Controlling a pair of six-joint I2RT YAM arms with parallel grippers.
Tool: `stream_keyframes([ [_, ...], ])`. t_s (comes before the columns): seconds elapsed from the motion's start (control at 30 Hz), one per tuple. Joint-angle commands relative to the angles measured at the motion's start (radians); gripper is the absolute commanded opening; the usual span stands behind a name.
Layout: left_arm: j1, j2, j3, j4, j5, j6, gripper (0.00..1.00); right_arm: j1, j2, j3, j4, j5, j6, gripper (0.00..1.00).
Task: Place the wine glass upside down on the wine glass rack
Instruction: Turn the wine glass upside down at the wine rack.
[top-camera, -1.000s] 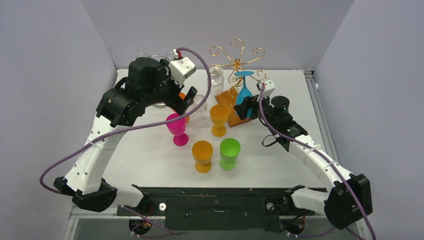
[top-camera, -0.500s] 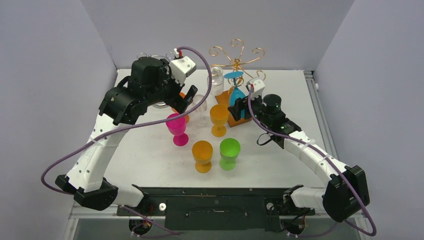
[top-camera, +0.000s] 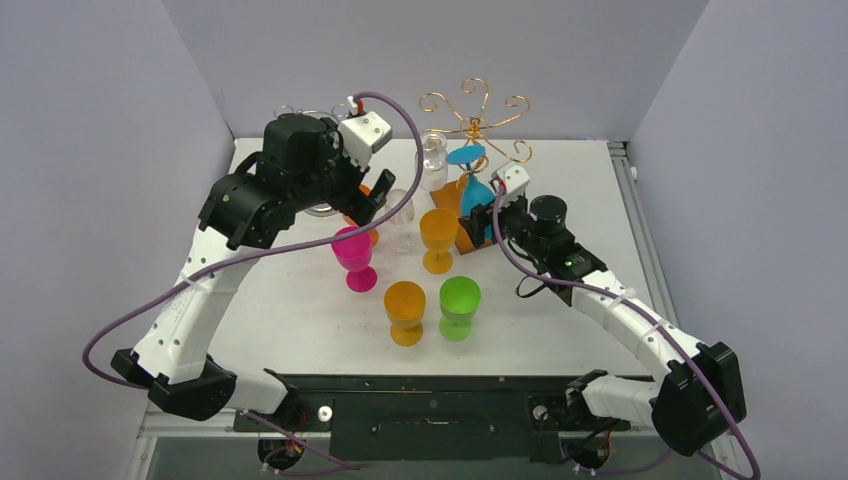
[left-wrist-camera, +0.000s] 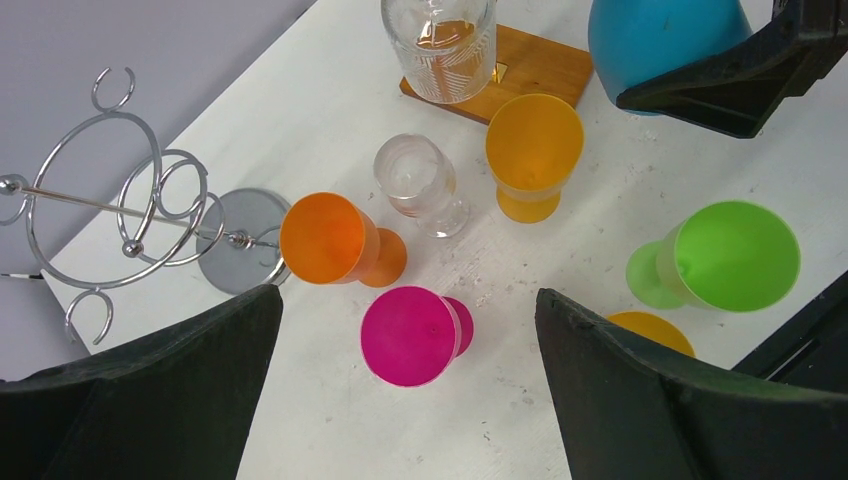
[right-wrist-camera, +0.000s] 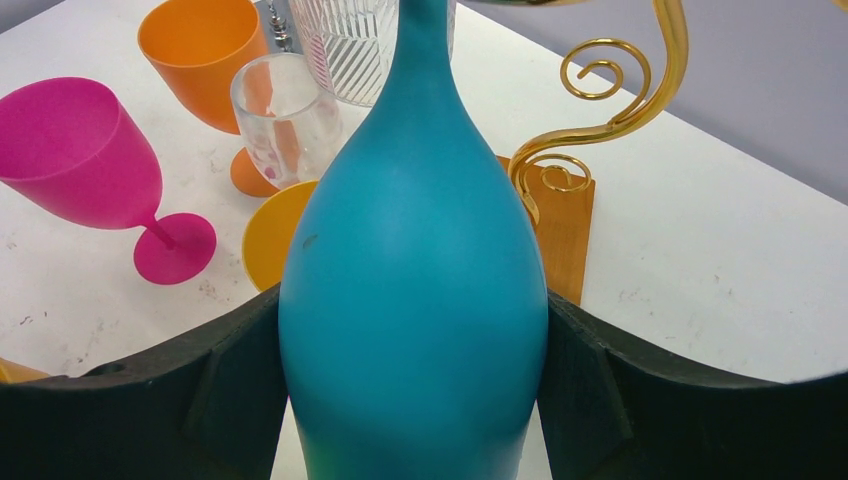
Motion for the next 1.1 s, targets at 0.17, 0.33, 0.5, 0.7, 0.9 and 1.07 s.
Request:
stream_keyframes([
  [0.17, 0.003, 0.012, 0.056, 0.015, -0.011, -0.025, 0.96, 0.01, -0.045, -0.041, 0.1, 0.01, -0.053, 0.44],
  [0.33, 0.004, 0.017, 0.057, 0.018, -0.035, -0.024, 0.96, 0.014, -0.094, -0.129, 0.201, 0.053, -0.039, 0.44],
  [0.5, 0.003, 0.021, 0.061, 0.02, -0.036, -0.027, 0.96, 0.014, -0.11, -0.173, 0.272, 0.088, -0.013, 0.46],
  [0.7, 0.003, 0.019, 0.06, 0.024, -0.038, -0.027, 0.96, 0.001, -0.07, -0.182, 0.313, 0.114, 0.067, 0.53],
  [0.9, 0.003, 0.029, 0.075, 0.011, -0.043, -0.023, 0.96, -0.008, -0.028, -0.152, 0.239, 0.103, 0.134, 0.79],
  [1.07, 0.004, 0.038, 0.078, -0.002, -0.043, -0.026, 0.96, -0.007, -0.089, -0.142, 0.144, 0.103, 0.171, 0.8],
])
